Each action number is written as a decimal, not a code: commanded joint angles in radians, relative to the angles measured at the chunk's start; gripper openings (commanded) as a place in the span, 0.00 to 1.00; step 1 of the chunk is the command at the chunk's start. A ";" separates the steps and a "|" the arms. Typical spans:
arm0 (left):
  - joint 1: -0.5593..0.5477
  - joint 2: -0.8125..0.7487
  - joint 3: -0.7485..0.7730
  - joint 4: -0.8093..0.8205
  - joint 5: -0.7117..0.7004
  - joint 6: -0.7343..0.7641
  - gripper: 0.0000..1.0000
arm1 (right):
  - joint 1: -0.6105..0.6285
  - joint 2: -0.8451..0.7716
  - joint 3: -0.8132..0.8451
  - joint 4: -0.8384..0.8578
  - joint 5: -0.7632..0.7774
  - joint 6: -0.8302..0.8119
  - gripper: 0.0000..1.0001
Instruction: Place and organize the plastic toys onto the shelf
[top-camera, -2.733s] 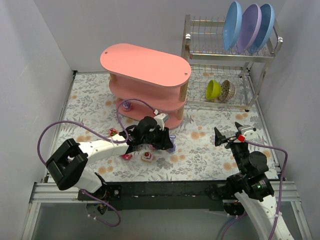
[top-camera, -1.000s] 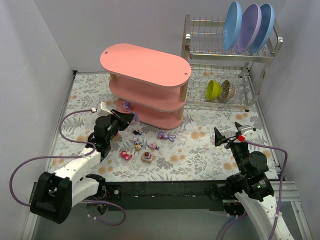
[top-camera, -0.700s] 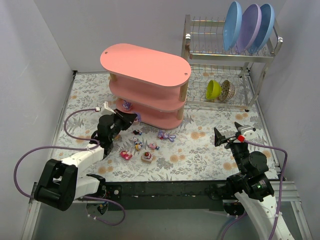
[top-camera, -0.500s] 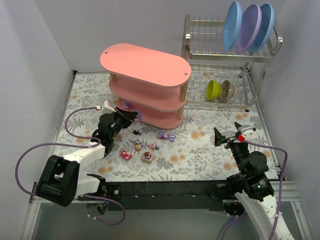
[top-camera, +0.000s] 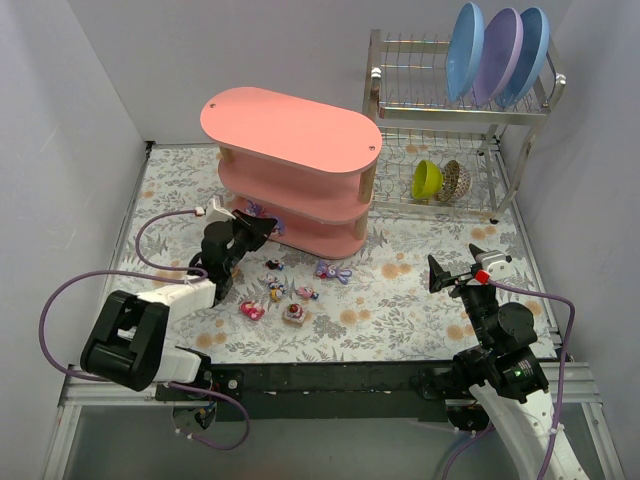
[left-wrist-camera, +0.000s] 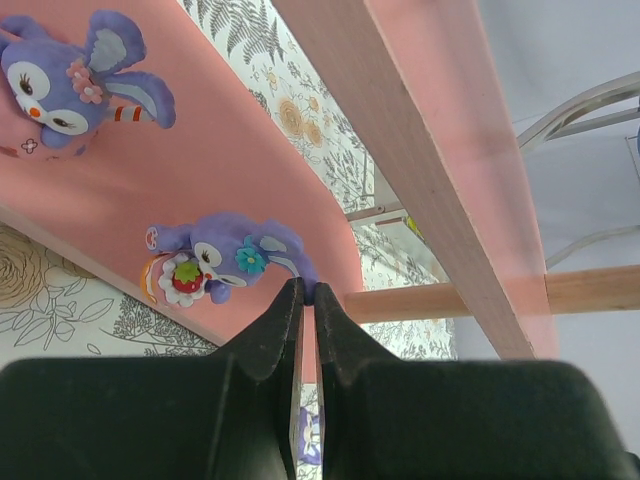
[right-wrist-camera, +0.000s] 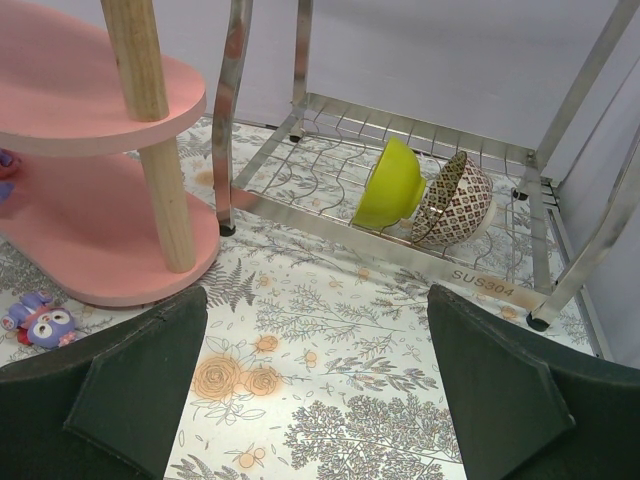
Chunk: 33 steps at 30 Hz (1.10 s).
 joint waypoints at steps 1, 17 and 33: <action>0.007 0.019 0.043 0.061 -0.022 0.011 0.00 | 0.005 -0.205 0.001 0.048 0.007 -0.001 0.98; 0.007 0.096 0.063 0.090 -0.060 0.011 0.00 | 0.010 -0.205 0.001 0.049 0.001 -0.002 0.98; 0.007 0.128 0.109 0.060 -0.076 0.068 0.00 | 0.010 -0.205 0.001 0.049 -0.001 -0.002 0.98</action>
